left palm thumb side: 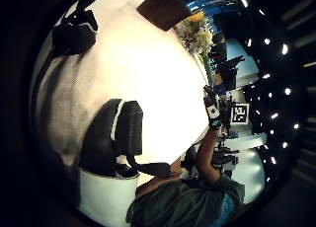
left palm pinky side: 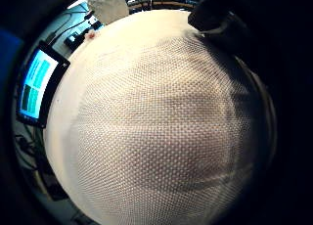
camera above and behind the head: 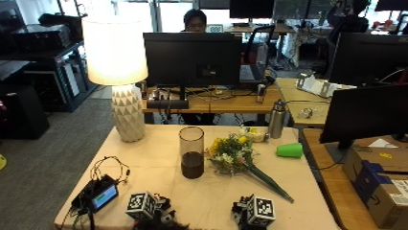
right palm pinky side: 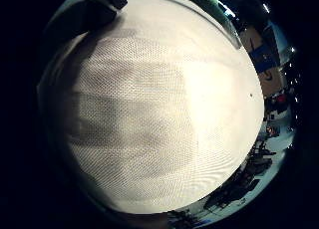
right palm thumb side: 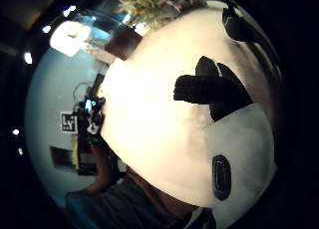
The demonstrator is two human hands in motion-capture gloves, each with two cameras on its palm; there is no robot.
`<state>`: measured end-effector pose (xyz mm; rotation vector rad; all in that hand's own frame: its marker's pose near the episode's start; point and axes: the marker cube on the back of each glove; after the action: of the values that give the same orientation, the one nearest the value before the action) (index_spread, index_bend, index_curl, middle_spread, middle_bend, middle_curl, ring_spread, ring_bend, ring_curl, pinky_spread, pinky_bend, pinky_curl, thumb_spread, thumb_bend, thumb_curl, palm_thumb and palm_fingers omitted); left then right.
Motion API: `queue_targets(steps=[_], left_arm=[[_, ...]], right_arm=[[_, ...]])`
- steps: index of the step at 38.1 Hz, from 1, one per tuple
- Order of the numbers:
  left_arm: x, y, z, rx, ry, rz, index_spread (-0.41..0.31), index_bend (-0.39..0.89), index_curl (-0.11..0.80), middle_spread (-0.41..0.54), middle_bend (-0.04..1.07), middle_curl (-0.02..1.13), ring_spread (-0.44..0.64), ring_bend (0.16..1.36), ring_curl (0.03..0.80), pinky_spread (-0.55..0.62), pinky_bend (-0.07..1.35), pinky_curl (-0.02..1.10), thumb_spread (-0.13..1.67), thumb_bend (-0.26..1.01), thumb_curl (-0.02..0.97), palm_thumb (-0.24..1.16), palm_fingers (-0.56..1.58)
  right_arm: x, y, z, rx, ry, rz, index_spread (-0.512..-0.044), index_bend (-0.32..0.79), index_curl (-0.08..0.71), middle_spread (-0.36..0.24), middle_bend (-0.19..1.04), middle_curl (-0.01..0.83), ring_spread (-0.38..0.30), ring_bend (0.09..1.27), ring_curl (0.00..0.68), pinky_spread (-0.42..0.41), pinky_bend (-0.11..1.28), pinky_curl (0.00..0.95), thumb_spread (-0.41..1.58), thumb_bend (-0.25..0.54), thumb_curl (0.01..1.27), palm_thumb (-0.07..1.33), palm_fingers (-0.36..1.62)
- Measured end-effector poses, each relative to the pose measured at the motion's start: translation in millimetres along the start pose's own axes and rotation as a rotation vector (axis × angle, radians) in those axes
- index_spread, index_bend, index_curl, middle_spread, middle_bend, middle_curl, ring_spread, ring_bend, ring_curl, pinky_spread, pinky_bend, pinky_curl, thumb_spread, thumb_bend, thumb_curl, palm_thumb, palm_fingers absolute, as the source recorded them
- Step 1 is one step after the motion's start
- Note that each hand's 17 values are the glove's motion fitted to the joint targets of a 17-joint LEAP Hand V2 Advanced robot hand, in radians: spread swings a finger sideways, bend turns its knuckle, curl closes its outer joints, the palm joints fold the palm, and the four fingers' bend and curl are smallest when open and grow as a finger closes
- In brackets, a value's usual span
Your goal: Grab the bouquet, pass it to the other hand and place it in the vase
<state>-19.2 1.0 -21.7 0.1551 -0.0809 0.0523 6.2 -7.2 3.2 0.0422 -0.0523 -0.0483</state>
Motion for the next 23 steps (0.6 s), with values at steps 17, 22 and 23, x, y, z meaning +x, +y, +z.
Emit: queue_targets(steps=[17,22,23], left_arm=[[11.5,7.0,6.0,-0.052,0.083,0.018,-0.219,0.32,0.469,-0.122,0.18,0.38,0.10,0.35,0.326,0.38,0.14,0.18,1.14,-0.02,0.288,0.27,0.65],[11.9,5.9,6.6,-0.047,0.083,0.022,-0.219,0.32,0.470,-0.121,0.18,0.37,0.10,0.35,0.326,0.38,0.14,0.18,1.14,-0.02,0.287,0.27,0.65],[11.9,5.2,7.2,-0.043,0.085,0.023,-0.219,0.32,0.470,-0.121,0.17,0.37,0.10,0.35,0.326,0.38,0.14,0.18,1.14,-0.02,0.287,0.27,0.65]], right_arm=[[-0.3,3.5,-0.1,-0.008,0.004,0.009,-0.280,0.16,0.357,-0.032,0.19,0.397,0.029,0.26,0.355,0.259,0.18,0.335,1.31,-0.011,0.46,0.75,0.75],[-1.6,2.0,0.3,0.000,-0.007,0.010,-0.279,0.16,0.358,-0.035,0.19,0.397,0.021,0.26,0.356,0.260,0.18,0.334,1.31,-0.011,0.46,0.75,0.76],[-2.3,1.6,0.1,0.003,-0.011,0.010,-0.280,0.16,0.360,-0.035,0.19,0.399,0.020,0.26,0.356,0.260,0.18,0.333,1.31,-0.011,0.46,0.75,0.76]])
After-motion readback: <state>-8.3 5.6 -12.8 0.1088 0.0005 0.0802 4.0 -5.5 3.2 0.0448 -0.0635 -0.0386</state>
